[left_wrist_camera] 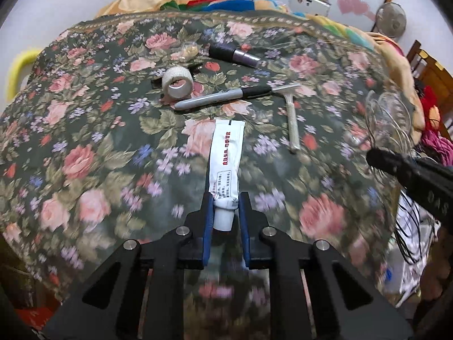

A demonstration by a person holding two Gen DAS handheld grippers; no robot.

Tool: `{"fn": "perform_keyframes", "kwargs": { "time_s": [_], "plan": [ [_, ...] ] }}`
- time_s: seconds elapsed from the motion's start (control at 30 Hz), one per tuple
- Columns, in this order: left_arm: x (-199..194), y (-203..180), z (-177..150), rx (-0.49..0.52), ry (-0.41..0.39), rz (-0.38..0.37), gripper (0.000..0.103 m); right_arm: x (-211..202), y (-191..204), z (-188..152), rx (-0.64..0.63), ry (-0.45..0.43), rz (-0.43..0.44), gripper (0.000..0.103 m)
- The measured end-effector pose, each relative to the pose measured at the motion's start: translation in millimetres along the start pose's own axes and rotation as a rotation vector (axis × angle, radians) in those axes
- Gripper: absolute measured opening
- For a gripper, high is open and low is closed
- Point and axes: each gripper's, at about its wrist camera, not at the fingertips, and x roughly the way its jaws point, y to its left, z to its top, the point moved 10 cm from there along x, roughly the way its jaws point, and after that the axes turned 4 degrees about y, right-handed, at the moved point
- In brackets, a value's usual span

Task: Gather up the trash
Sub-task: 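Carry the tube in the left tool and the cable in the right tool to the wastebasket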

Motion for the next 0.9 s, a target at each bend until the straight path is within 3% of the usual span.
{"fn": "perform_keyframes", "kwargs": {
  "time_s": [0.47, 0.73, 0.9],
  "plan": [
    [-153, 6, -19, 0.024, -0.183, 0.017, 0.017, -106, 51, 3, -0.055, -0.116, 0.029, 0.009],
    [-241, 35, -37, -0.011, -0.311, 0.046, 0.017, -168, 95, 1, -0.103, -0.207, 0.061, 0.009],
    [-276, 57, -61, -0.044, -0.353, 0.072, 0.017, -195, 131, -8, -0.141, -0.244, 0.100, 0.009]
  ]
}}
